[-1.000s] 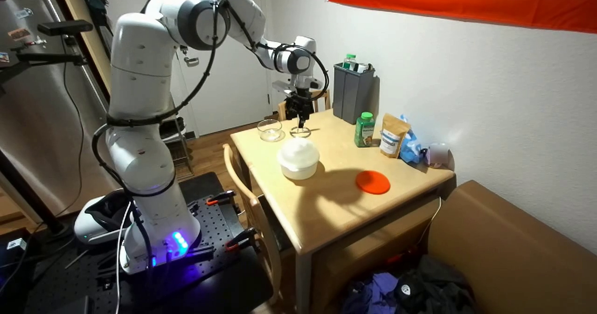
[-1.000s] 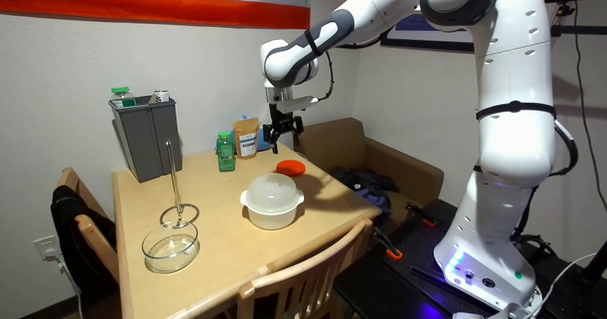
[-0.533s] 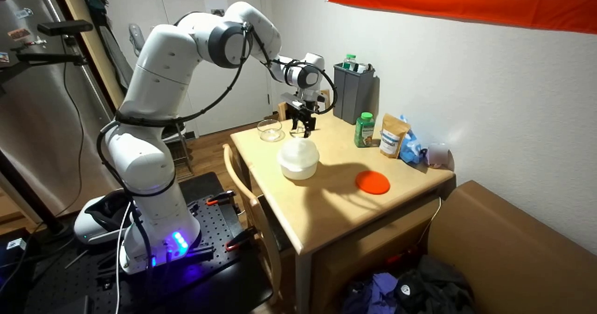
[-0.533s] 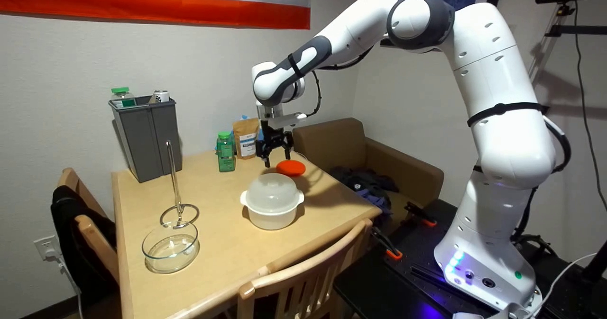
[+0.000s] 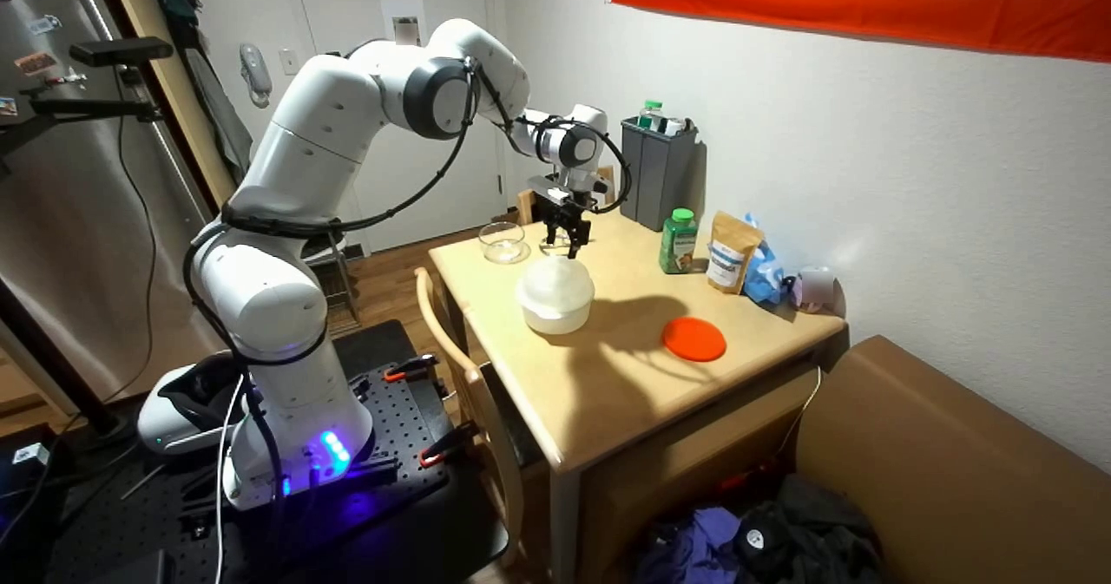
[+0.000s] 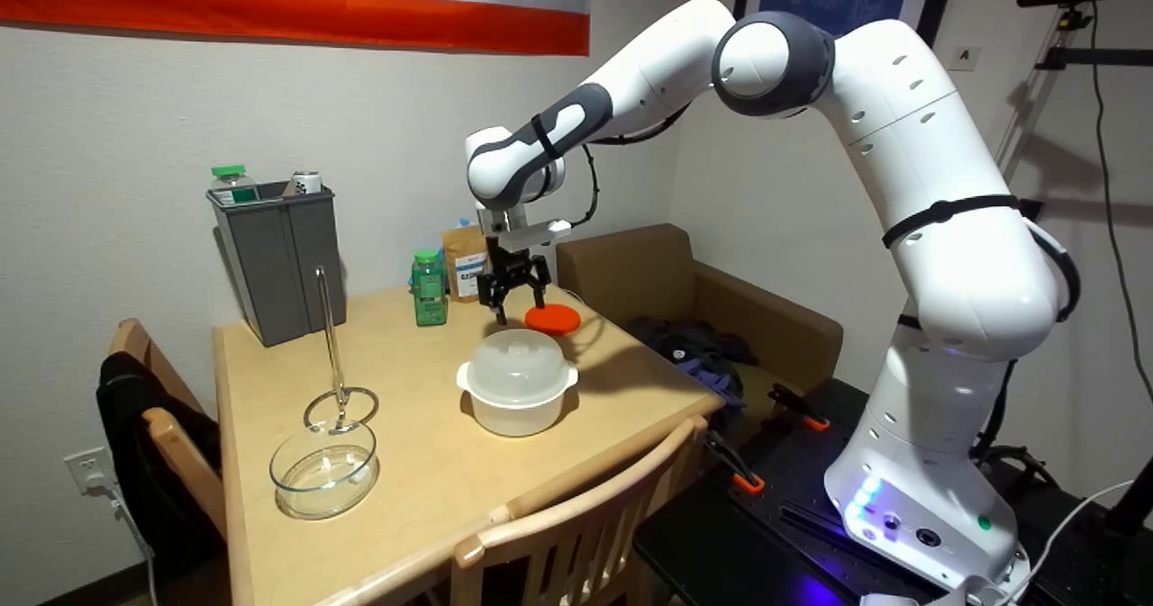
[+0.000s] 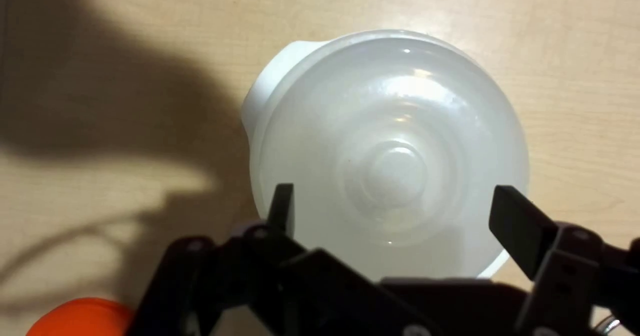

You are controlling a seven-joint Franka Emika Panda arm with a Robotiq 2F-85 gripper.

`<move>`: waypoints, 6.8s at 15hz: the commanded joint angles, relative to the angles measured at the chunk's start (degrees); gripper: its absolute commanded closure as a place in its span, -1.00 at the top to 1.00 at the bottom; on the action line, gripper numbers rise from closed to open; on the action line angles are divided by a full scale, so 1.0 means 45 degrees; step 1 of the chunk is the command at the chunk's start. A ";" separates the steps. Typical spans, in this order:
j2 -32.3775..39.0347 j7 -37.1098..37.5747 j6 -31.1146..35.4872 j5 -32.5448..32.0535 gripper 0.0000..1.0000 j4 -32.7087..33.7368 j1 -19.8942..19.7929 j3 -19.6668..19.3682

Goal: Uncover the white bowl and put the lid on the table

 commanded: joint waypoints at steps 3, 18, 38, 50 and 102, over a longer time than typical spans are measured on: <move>0.0637 0.0093 0.0322 0.0338 1.00 0.0243 0.0227 -0.0227; 0.1042 0.0354 0.1772 0.0531 1.00 -0.0192 0.0769 -0.0301; -0.2204 0.0482 0.4208 0.0421 0.12 -0.4241 0.0986 -0.0366; -0.0896 0.0264 0.3701 0.0555 0.32 -0.3220 0.0499 -0.0490; 0.0399 -0.0087 0.1485 0.0407 -0.62 -0.0392 0.0585 -0.0535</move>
